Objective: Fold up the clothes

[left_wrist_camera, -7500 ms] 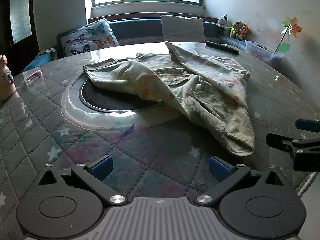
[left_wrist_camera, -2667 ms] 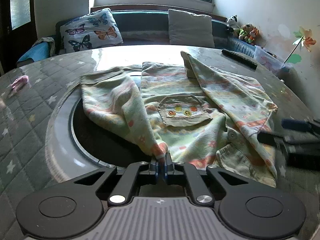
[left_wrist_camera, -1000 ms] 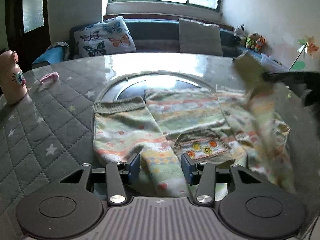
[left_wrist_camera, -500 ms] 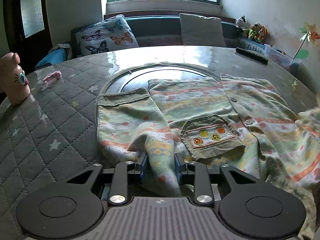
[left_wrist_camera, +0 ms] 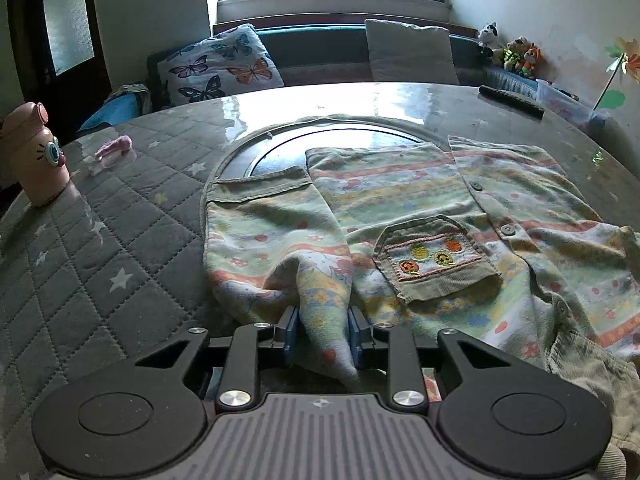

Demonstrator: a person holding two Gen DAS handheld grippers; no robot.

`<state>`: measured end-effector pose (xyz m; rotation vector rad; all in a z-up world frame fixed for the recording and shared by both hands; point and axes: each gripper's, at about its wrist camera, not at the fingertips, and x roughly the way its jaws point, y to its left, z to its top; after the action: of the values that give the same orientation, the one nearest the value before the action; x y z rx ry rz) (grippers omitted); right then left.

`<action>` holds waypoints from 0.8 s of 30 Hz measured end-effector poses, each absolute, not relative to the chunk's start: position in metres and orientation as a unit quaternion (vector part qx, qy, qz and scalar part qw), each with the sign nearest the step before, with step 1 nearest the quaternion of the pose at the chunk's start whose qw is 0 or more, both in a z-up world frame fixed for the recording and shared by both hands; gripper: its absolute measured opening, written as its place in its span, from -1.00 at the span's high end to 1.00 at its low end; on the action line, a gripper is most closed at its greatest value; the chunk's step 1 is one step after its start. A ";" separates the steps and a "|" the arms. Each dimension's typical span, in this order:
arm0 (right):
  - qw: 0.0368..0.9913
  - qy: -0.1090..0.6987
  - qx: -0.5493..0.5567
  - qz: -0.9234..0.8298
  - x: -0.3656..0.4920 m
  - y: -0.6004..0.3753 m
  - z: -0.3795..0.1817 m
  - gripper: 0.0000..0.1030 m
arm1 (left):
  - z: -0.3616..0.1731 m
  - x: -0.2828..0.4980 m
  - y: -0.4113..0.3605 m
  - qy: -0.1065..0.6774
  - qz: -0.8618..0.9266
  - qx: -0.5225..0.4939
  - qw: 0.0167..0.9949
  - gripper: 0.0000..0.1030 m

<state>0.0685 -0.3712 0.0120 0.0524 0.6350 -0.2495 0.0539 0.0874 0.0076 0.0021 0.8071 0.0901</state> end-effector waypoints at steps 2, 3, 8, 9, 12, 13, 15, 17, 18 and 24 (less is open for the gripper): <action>0.943 0.319 0.028 -0.092 0.080 -0.363 0.008 0.58 | 0.007 0.054 0.087 0.393 0.046 0.000 0.919 0.43; 0.943 0.323 0.029 -0.079 0.086 -0.357 0.005 0.53 | 0.007 0.054 0.087 0.393 0.047 0.000 0.918 0.43; 0.937 0.346 0.025 -0.048 0.119 -0.345 -0.014 0.53 | 0.008 0.056 0.087 0.396 0.053 0.002 0.917 0.39; 0.935 0.350 0.024 -0.047 0.124 -0.345 -0.017 0.53 | 0.008 0.056 0.087 0.397 0.054 0.003 0.916 0.36; 0.937 0.345 0.016 -0.051 0.136 -0.348 -0.019 0.57 | 0.008 0.057 0.088 0.398 0.056 0.006 0.915 0.30; 0.937 0.345 0.015 -0.052 0.140 -0.350 -0.019 0.57 | 0.008 0.058 0.088 0.399 0.057 0.008 0.915 0.29; 0.936 0.347 0.011 -0.056 0.146 -0.351 -0.019 0.59 | 0.008 0.059 0.088 0.400 0.059 0.011 0.915 0.29; 0.935 0.349 0.007 -0.061 0.151 -0.351 -0.018 0.59 | 0.009 0.059 0.089 0.401 0.061 0.012 0.914 0.27; 0.935 0.350 0.005 -0.062 0.153 -0.351 -0.017 0.57 | 0.009 0.059 0.089 0.402 0.062 0.013 0.913 0.25; 0.938 0.345 0.009 -0.025 0.150 -0.333 -0.003 0.46 | 0.018 0.060 0.087 0.394 0.059 0.019 0.917 0.24</action>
<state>0.1497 -0.3328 -0.0027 0.0190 0.7056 -0.0512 0.0596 0.0871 0.0176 0.0385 0.8106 0.1215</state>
